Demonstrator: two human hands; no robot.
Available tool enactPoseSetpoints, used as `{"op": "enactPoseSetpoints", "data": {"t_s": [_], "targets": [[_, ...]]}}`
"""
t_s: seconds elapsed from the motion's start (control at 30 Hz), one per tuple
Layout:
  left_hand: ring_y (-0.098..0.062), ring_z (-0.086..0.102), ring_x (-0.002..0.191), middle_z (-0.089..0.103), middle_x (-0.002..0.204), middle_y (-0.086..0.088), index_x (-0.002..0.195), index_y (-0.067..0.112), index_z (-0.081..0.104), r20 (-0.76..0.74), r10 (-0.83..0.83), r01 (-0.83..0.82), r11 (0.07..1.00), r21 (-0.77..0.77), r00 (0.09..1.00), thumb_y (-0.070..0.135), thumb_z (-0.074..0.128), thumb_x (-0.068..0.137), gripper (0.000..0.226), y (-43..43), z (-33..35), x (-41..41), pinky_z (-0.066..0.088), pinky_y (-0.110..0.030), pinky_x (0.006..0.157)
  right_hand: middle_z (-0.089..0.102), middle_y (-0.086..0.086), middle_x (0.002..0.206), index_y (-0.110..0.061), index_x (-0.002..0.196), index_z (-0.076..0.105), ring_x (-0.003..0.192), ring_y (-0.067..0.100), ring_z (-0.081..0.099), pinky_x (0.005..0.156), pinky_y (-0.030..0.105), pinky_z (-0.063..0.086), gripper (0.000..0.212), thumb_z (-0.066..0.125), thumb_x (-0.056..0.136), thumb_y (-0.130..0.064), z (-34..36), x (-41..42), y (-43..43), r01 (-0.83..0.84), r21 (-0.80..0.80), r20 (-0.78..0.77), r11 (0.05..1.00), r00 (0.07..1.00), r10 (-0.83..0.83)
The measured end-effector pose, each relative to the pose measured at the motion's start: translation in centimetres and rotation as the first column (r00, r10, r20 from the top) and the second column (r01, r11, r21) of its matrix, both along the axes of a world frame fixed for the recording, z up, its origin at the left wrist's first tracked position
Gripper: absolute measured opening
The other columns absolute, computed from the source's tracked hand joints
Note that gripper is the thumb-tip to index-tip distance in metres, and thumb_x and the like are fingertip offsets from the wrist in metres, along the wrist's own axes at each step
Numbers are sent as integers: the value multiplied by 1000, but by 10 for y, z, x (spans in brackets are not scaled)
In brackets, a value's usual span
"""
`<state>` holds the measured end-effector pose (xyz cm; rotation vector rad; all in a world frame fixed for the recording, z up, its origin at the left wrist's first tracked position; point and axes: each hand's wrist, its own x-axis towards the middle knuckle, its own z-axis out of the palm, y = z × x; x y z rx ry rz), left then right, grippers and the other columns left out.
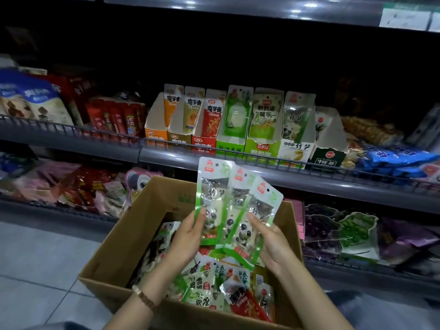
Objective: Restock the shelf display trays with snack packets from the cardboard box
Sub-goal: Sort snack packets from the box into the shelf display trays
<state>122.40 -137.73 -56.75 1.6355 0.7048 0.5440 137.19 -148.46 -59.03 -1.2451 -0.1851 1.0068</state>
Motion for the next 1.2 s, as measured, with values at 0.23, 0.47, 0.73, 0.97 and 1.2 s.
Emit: {"op": "enactPoseSetpoints", "data": {"t_s": [0.23, 0.47, 0.73, 0.97, 1.2], "targets": [[-12, 52, 112, 35, 145, 6, 144, 26, 33, -73, -59, 41, 975, -220, 996, 46, 35, 97, 51, -2, 7, 5, 55, -18, 62, 67, 6, 117, -17, 122, 58, 117, 26, 55, 108, 55, 32, 60, 75, 67, -35, 3, 14, -5, 27, 37, 28, 999, 999, -28], [-7, 68, 92, 58, 113, 18, 113, 49, 42, -19, -283, 271, 935, -228, 959, 29, 63, 88, 38, -23, 9, 25, 59, -32, 71, 68, 15, 111, -20, 127, 52, 102, 24, 66, 97, 46, 47, 44, 64, 85, -32, 13, 2, 13, 26, 66, 128, 997, 991, -34], [-15, 70, 91, 70, 106, -2, 118, 26, 51, -37, -379, 344, 873, -347, 925, 6, 67, 84, 43, -9, 15, 43, 58, -25, 72, 68, 0, 114, -25, 122, 51, 105, 20, 65, 97, 49, 48, 50, 70, 79, -41, 26, 26, 13, 72, 53, 395, 996, 915, -88], [-11, 69, 94, 64, 117, 2, 129, 35, 35, -3, -385, 374, 900, -226, 923, 15, 63, 88, 54, -12, 22, 75, 57, -27, 69, 68, 0, 112, -20, 120, 51, 100, 14, 67, 92, 37, 52, 55, 75, 74, -37, 62, 70, 5, -61, -114, 614, 992, 781, 118], [-6, 68, 83, 60, 116, -1, 131, 25, 30, 36, -414, 415, 910, -19, 910, 10, 62, 88, 56, 11, 61, 147, 56, -23, 54, 65, 4, 117, -17, 127, 42, 105, 16, 65, 91, 34, 53, 55, 68, 81, -3, 132, 137, 2, -295, -196, 659, 935, 667, 348]]}}
